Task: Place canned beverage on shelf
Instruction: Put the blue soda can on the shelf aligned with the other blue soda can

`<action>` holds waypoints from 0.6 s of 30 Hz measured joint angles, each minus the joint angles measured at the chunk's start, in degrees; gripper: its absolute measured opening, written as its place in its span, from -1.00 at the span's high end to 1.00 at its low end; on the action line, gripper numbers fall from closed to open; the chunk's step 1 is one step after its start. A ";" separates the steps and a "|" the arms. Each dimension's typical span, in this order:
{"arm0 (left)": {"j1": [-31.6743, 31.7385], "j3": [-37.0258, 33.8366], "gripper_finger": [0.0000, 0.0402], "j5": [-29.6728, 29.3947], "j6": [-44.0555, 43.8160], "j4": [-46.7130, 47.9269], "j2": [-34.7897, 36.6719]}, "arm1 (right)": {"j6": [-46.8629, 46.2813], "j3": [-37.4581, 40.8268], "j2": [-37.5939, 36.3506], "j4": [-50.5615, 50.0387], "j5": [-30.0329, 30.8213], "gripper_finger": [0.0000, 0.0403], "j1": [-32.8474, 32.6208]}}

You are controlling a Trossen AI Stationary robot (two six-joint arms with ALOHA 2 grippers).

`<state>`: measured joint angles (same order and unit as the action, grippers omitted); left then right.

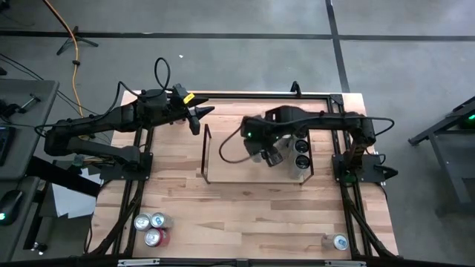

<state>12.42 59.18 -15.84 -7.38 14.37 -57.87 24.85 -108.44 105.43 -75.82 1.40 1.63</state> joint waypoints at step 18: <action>0.00 0.01 0.26 -0.02 3.41 -0.04 0.00 | -80.96 -0.21 -0.09 -13.86 10.51 -0.13 -4.31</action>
<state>12.41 59.19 -15.86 -3.96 14.33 -57.87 -56.11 -108.65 105.34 -89.68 11.91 -2.68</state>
